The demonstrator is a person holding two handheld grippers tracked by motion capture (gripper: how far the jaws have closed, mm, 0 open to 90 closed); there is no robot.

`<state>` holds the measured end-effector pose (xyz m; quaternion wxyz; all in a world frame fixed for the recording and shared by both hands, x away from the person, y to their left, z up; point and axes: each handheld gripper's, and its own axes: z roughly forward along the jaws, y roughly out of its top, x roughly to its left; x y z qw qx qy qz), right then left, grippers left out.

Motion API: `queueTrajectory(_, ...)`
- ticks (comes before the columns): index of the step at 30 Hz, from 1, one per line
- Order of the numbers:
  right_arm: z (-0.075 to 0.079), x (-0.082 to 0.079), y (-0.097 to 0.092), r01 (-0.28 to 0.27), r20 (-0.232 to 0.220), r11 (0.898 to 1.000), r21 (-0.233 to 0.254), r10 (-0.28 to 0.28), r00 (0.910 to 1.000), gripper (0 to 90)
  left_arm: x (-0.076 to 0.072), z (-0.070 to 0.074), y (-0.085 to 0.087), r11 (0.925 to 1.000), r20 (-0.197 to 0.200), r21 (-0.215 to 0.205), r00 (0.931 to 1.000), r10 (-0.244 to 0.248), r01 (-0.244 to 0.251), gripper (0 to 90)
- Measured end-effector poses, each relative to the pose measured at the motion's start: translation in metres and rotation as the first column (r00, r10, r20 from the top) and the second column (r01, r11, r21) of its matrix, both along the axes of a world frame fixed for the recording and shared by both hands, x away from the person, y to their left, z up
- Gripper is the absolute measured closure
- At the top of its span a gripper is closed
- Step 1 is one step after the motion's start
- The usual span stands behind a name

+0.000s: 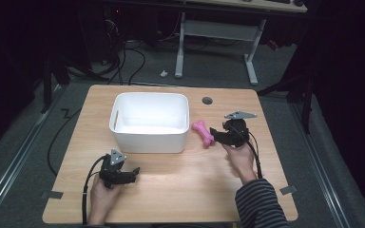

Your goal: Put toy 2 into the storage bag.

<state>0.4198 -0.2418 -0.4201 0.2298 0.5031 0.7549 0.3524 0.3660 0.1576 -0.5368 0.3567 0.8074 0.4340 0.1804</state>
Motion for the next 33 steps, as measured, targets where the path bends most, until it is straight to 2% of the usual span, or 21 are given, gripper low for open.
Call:
queueTrajectory(6,-0.004,0.016,0.010,-0.002,-0.026,1.000,-0.022,0.002,0.9997,41.9,0.000,0.000,0.000,1.0000,0.000,0.000,1.0000,0.000,0.000,17.5)
queueTrajectory(16,-0.016,0.043,0.025,0.002,-0.070,0.999,-0.033,-0.004,0.9975,41.6,0.000,0.000,0.000,1.0000,0.000,0.000,1.0000,0.000,0.000,17.5)
queueTrajectory(20,-0.019,0.048,0.029,0.008,-0.088,0.999,-0.040,-0.011,0.9961,42.2,0.000,0.000,0.000,1.0000,0.000,0.000,1.0000,-0.001,0.001,17.5)
queueTrajectory(27,-0.039,0.063,0.035,0.042,-0.146,0.998,-0.050,-0.049,0.9881,42.8,0.000,0.000,0.000,1.0000,0.000,0.001,1.0000,-0.001,0.001,17.5)
queueTrajectory(33,-0.051,0.070,0.038,0.051,-0.184,0.997,-0.054,-0.060,0.9812,42.9,0.000,0.000,0.000,1.0000,-0.001,0.000,1.0000,-0.001,0.001,17.5)
